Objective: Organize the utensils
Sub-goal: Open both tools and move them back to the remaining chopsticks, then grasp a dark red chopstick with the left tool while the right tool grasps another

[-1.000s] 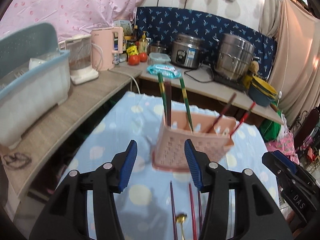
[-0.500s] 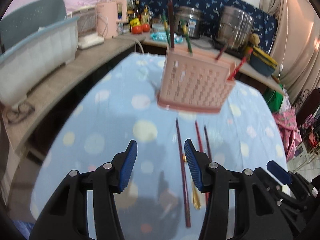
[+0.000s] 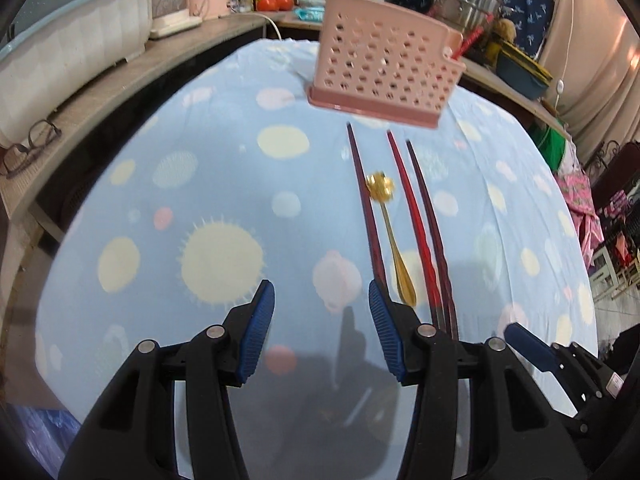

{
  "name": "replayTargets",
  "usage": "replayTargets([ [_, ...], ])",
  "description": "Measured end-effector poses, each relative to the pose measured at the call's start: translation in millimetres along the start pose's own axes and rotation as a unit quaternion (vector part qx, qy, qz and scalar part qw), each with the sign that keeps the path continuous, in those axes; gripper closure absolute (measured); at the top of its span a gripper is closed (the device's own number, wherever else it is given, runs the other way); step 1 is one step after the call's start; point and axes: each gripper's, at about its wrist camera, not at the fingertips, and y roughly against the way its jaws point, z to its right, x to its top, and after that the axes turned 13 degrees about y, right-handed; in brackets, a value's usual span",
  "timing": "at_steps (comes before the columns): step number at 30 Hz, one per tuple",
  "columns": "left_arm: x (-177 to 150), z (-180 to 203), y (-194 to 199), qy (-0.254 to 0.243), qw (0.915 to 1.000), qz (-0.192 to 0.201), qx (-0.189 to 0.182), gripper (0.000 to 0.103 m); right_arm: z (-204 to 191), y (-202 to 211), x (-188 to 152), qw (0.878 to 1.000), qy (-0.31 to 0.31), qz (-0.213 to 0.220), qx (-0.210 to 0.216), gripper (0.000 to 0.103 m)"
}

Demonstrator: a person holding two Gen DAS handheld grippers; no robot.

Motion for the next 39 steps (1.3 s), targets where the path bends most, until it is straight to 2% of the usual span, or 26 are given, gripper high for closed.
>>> replayTargets([
  [11,-15,10,-7,-0.023,0.9996,-0.013,0.002,0.056,-9,-9,-4,1.0,0.01,-0.012,0.007,0.06],
  [29,-17,12,-18,-0.026,0.9993,-0.026,0.006,0.056,7,-15,-7,1.0,-0.01,-0.012,-0.01,0.064],
  [39,-20,17,-27,-0.037,0.9988,-0.032,-0.001,0.057,4,-23,1,1.0,0.003,-0.006,-0.004,0.081],
])
